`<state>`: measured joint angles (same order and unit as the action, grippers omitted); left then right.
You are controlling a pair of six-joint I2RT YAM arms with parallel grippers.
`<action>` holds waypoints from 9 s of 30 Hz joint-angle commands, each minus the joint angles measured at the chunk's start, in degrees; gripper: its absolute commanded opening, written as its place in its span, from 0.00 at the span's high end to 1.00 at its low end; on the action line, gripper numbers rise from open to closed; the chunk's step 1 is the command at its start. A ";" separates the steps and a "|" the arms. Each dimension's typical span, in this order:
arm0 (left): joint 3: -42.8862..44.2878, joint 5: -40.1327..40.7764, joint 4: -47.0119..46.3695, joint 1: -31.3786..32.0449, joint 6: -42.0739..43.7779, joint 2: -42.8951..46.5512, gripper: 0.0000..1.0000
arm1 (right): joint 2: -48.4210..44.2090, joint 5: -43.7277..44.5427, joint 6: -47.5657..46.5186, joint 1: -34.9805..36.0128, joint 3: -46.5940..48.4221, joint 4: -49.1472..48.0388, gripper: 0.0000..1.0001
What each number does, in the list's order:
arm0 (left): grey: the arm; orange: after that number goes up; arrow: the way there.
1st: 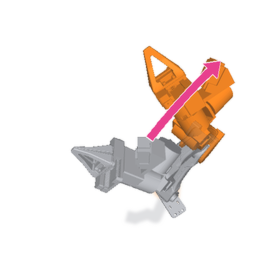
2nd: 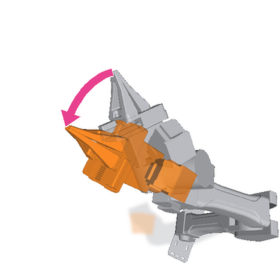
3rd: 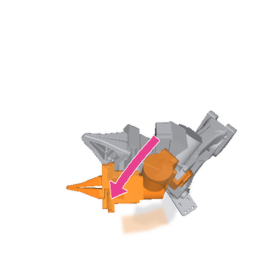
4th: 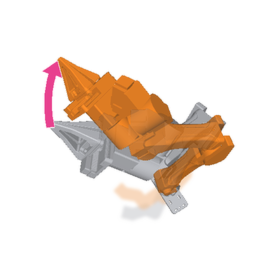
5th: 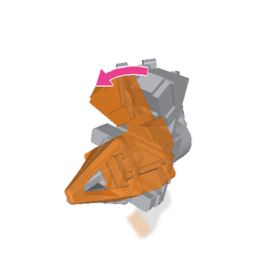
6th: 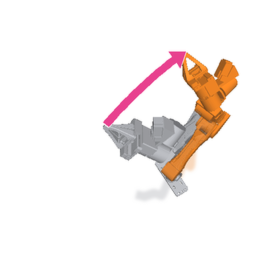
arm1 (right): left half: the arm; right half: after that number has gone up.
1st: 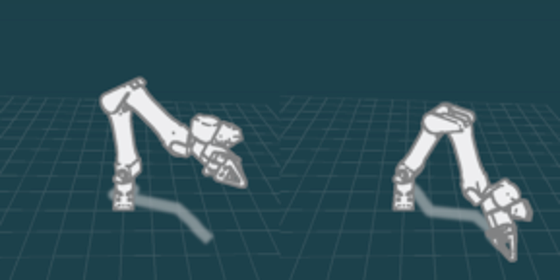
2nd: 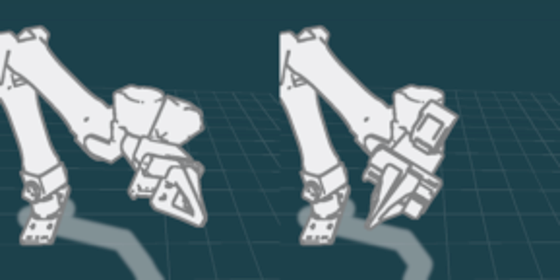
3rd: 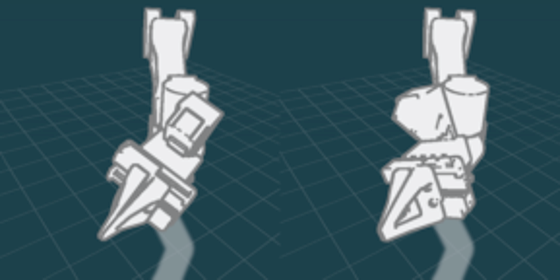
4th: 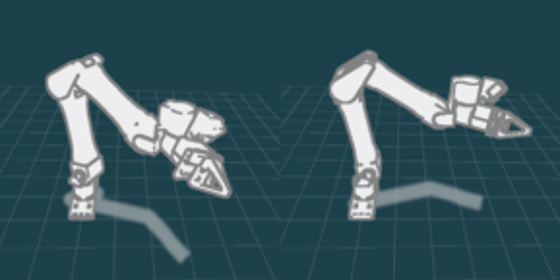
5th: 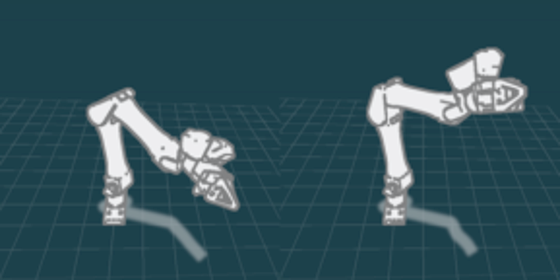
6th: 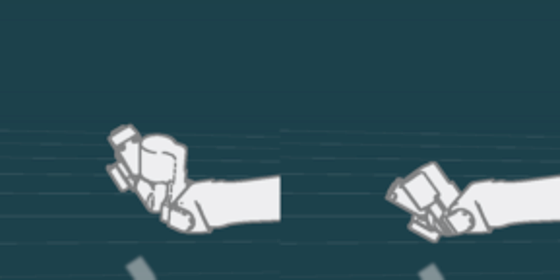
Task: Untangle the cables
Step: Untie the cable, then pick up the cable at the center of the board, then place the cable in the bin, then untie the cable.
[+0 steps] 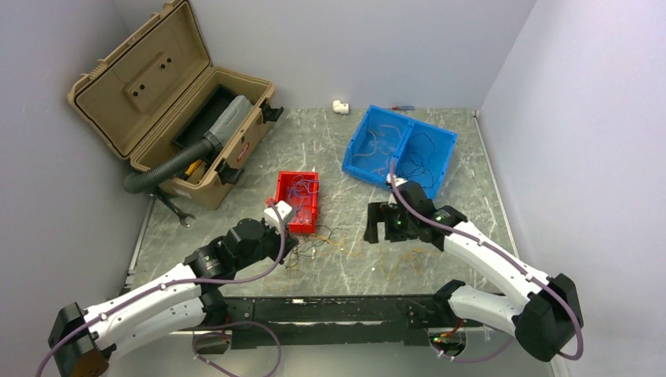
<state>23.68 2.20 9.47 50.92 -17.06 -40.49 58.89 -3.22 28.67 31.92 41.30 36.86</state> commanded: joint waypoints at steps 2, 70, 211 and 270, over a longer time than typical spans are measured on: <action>0.47 0.04 -0.42 -0.21 1.87 1.27 1.00 | 3.28 -10.33 -5.30 6.26 -0.24 -16.35 0.05; 3.74 14.32 10.99 -0.18 -2.45 5.98 1.00 | -4.90 7.92 20.34 -0.72 10.39 -7.97 1.00; 5.12 4.74 4.86 -0.19 -1.37 -0.82 1.00 | 62.15 23.98 5.38 -16.22 58.25 -21.25 0.41; 44.41 -11.81 5.97 8.50 3.10 -27.56 1.00 | -30.56 -28.52 -3.09 -16.11 -7.35 -21.37 0.01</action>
<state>66.78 -9.23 16.97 59.44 -14.41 -68.60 29.15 -26.46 23.81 15.84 34.65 21.41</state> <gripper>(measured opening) 0.012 0.995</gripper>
